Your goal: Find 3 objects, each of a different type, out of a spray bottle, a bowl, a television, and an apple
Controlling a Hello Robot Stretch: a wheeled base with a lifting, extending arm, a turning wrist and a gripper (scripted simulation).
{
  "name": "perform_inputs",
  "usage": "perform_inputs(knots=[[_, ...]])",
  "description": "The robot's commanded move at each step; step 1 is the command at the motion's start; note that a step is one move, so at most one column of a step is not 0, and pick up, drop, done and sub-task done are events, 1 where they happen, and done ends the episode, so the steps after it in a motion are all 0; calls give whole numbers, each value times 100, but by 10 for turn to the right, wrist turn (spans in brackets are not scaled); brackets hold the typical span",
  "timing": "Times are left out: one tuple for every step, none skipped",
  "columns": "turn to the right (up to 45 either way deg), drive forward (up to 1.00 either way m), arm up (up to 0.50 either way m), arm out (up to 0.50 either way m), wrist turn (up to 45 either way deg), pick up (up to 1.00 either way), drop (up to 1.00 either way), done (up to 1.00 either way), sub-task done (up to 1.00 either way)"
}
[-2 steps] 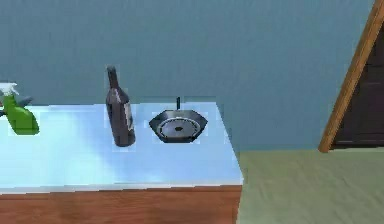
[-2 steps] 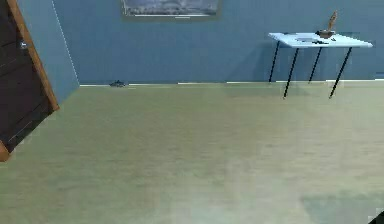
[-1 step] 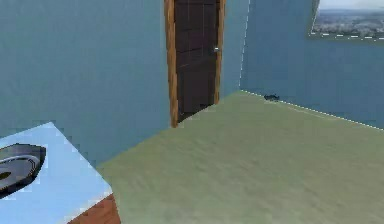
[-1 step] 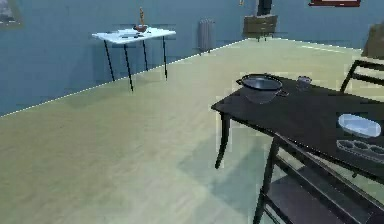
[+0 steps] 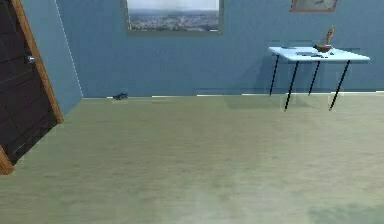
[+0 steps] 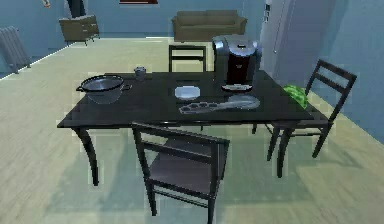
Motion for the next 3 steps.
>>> perform_inputs(knots=[[150, 0, 0, 0, 0, 0, 0, 0, 0], [0, 45, 0, 0, 0, 0, 0, 0, 0], [-450, 0, 0, 0, 0, 0, 0, 0, 0]])
